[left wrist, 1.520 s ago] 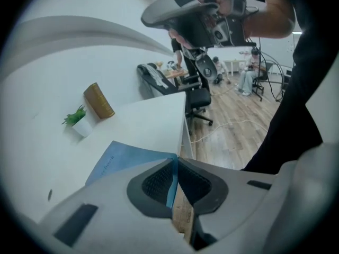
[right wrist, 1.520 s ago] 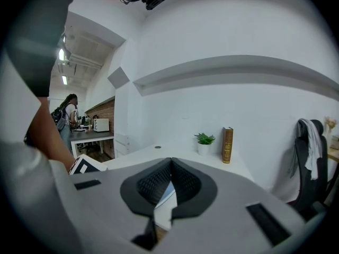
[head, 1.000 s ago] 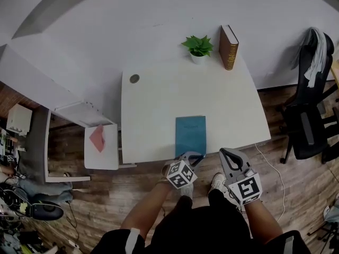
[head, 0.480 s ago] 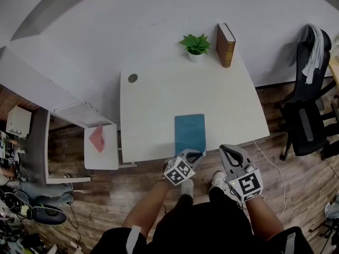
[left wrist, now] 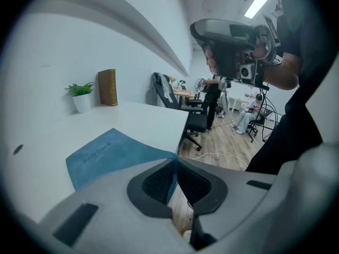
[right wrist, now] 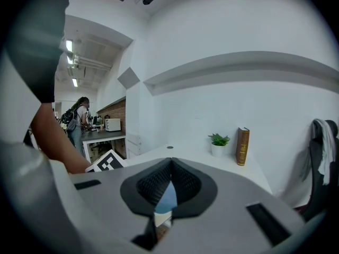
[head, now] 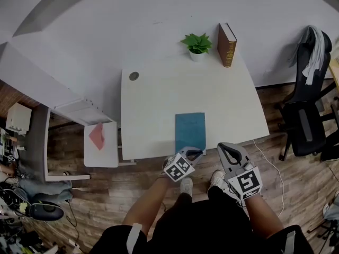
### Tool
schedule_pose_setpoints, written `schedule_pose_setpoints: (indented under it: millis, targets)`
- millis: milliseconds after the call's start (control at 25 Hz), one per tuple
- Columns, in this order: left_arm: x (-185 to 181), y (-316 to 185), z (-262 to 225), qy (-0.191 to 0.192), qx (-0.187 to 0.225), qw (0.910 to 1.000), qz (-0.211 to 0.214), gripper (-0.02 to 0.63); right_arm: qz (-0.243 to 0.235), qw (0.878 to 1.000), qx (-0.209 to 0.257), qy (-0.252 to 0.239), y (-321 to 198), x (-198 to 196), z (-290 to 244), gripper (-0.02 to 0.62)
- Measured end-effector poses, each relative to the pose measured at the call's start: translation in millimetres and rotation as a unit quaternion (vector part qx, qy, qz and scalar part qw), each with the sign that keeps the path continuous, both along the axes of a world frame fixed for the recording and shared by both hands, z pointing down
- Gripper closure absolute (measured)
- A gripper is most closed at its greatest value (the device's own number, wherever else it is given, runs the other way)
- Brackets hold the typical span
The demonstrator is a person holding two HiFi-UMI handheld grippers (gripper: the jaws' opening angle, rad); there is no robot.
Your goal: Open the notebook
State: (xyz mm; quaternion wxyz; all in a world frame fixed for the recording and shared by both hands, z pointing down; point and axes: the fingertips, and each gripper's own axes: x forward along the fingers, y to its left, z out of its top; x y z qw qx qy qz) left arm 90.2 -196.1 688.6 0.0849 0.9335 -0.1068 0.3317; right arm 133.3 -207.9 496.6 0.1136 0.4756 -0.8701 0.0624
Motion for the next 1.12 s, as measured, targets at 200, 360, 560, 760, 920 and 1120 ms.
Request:
schedule_pose_setpoints:
  millis: [200,360,560,760,920,1120]
  targets:
    - [1.9,1.6,5.9,-0.017,-0.001,0.9998,0.006,0.583,0.002,1.000,-0.002,-0.005,1.7,-1.6,-0.9,0.594]
    - [3.1,2.5,12.0,-0.032,0.001,0.9995,0.009,0.583,0.003,1.000,0.000,-0.007,2.6,-1.1,-1.3,0.594]
    - [3.4,2.2,10.8,-0.032,0.012,0.9994,0.009,0.583,0.007,1.000,-0.004,-0.007,4.1,4.8,1.3,0.594]
    - [-5.1,-1.3,-14.4,0.025,0.018,0.9989,-0.034,0.589,0.006,1.000,-0.005,-0.011,4.3,5.1,2.6,0.594]
    - [-22.5,-13.2,-55.9,0.138,-0.004,0.9832,-0.120,0.592,-0.007,1.000,-0.002,-0.014,1.8,-4.7,0.7,0.594]
    - [-89.4,-39.7,-109.9,0.388,-0.105,0.8645,-0.301,0.592,-0.029,1.000,-0.004,-0.010,-0.9,-22.5,2.2,0.594]
